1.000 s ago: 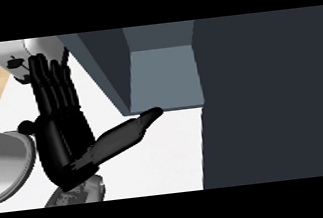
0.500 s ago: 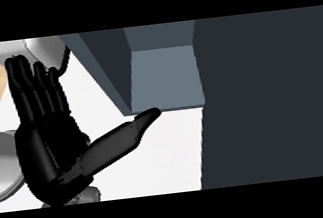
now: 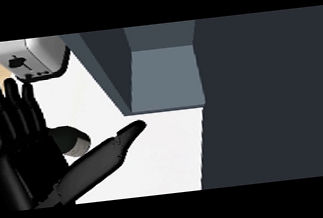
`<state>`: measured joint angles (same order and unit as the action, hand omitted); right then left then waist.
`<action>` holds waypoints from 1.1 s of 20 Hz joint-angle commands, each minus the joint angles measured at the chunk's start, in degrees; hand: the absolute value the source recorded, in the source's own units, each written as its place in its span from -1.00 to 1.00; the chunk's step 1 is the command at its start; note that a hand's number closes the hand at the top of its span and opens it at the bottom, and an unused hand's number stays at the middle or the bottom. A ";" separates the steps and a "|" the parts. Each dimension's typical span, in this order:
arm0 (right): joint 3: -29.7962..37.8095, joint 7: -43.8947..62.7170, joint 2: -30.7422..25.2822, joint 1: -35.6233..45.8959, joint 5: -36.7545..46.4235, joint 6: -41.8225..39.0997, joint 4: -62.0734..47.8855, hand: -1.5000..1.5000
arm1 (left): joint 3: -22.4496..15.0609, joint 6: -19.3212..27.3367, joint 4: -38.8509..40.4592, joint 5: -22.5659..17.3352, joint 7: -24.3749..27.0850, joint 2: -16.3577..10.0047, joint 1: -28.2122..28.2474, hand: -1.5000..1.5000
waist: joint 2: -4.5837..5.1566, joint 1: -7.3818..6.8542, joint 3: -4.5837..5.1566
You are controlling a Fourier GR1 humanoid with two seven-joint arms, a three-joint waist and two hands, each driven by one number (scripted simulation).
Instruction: Pick up the wine, place it into the cabinet and close the cabinet
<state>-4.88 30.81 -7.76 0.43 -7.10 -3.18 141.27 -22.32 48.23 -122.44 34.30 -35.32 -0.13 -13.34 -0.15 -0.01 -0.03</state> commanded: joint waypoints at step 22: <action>-5.99 4.39 3.38 -0.65 4.19 2.00 6.63 -1.00 | 14.43 -4.86 -2.53 -24.45 13.45 -2.46 15.65 -1.00 | 0.10 0.20 0.07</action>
<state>-8.26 34.73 -5.76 2.00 -4.03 -1.53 142.80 -9.69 44.06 -128.32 15.12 -25.79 -3.76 2.50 -0.09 0.10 0.07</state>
